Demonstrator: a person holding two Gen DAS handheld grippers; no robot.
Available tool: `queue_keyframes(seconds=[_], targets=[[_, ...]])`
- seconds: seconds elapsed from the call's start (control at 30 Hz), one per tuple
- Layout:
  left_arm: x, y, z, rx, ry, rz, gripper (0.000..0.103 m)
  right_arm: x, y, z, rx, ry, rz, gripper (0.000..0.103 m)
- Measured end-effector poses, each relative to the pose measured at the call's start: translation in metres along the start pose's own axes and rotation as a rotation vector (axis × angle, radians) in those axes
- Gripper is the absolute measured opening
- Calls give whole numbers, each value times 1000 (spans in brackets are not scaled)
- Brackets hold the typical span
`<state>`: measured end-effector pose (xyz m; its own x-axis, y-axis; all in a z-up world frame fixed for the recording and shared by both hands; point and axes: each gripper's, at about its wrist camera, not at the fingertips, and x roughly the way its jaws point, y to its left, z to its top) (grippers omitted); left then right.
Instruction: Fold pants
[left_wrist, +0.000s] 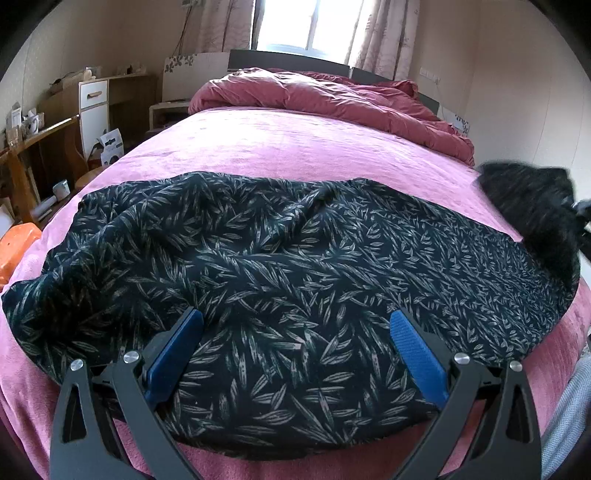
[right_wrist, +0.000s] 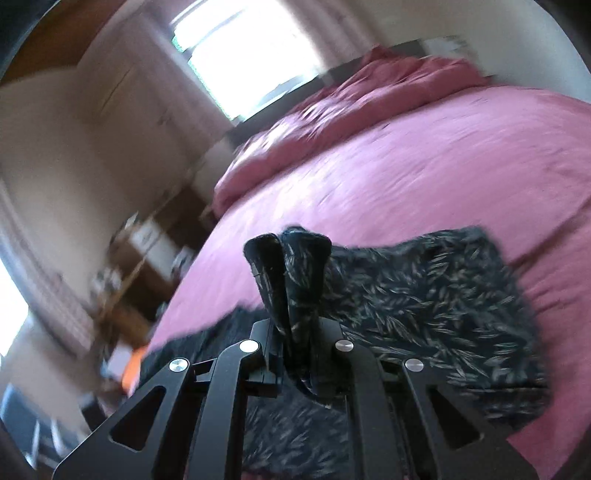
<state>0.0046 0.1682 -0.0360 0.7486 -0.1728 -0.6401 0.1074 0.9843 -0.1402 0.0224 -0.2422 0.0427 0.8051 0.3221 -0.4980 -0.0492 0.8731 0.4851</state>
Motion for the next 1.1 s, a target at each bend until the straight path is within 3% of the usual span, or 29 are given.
queue_keyframes(seconds=[0.2,0.33,0.4,0.47,0.5,0.57,0.63,0.73,0.8,0.87,0.93,1.03,1.1], targets=[[2,-2,-1,-3,0,-4,101,62,34,-69,-278,230,-19,9],[1,-2,-1,-3,0,-3,101,68,27,-84,-310,274,-36,11],[1,-2,-1,-4,-2,-5,101,67,26,-85,-299,287,-12,25],[1,-3,-2,-9,-11,-9,101,60,25,-82,-282,311,49,57],[0,-4,-2,-9,-16,-5,101,51,25,-79,-266,309,75,61],[-4,-8,-1,-12,-28,13,101,33,21,-76,-247,279,103,61],[-8,-15,1,-36,-40,-22,101,8,12,-64,-236,211,110,61],[-6,-38,9,-79,-28,-141,101,-12,-5,-39,-230,110,29,59],[1,-61,18,-67,-13,-189,101,-18,-20,-21,-225,64,-45,47],[14,-84,28,-38,14,-214,101,-15,-42,0,-205,57,-131,39],[37,-108,43,-31,74,-233,100,-10,-62,12,-185,71,-182,37],[69,-128,60,-32,142,-232,97,-5,-85,18,-142,65,-212,32],[90,-141,66,-20,188,-220,84,3,-96,18,-98,78,-208,32]])
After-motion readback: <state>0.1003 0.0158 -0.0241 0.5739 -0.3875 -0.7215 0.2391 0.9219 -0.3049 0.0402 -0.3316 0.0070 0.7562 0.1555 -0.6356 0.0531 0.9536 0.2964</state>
